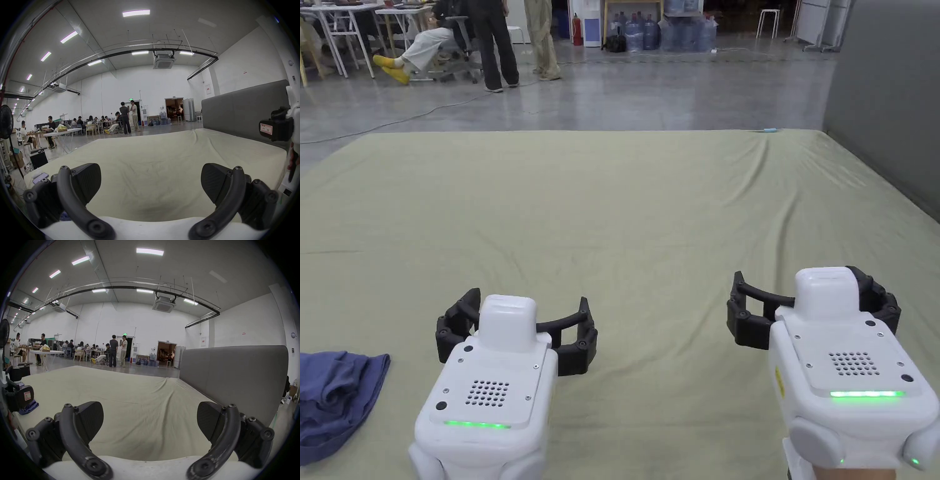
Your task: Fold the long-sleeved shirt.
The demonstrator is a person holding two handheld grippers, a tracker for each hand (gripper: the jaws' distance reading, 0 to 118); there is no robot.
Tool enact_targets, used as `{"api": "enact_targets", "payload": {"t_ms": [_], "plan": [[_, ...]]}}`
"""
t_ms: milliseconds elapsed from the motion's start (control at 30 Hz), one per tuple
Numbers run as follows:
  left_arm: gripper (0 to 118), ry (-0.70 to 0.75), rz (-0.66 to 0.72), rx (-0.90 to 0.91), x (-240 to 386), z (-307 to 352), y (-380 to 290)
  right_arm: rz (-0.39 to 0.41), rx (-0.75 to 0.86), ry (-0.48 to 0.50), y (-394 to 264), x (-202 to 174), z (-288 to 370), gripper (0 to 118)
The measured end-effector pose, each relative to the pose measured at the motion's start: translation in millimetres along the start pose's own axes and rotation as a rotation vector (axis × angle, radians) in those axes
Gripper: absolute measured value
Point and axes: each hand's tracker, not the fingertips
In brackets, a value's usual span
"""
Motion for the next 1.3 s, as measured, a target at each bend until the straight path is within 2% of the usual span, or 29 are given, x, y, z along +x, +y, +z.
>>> {"api": "enact_targets", "payload": {"t_ms": [467,533,700,800,900,1067,1300], "plan": [[118,-0.009,-0.018,-0.004,2.1,-1.9,-0.1,-0.01,-0.017,-0.008,-2.7,1.6,-3.7,115],[118,-0.015,-0.015,-0.005,1.4,-2.8,-0.6,-0.042,-0.044,0.024,-2.1,-0.5,-5.9,115],[118,-0.018,-0.028,-0.004,0.2,-4.1,0.4,-0.143,-0.178,-0.072,4.5,-10.8,-11.0,115],[118,-0.016,-0.032,-0.004,-1.5,-4.3,2.1,-0.203,-0.159,-0.013,9.1,-7.0,-8.5,115],[118,-0.011,-0.035,-0.003,-3.4,-5.0,3.1,-0.193,-0.147,-0.035,16.3,-7.9,-5.4,115],[118,-0.016,-0.034,-0.005,-3.9,-6.8,4.0,-0.134,-0.17,-0.108,23.5,-15.2,-4.3,115],[118,-0.027,-0.042,-0.011,-1.4,-9.0,3.1,-0.102,-0.156,-0.083,13.4,-20.2,-8.6,115]]}}
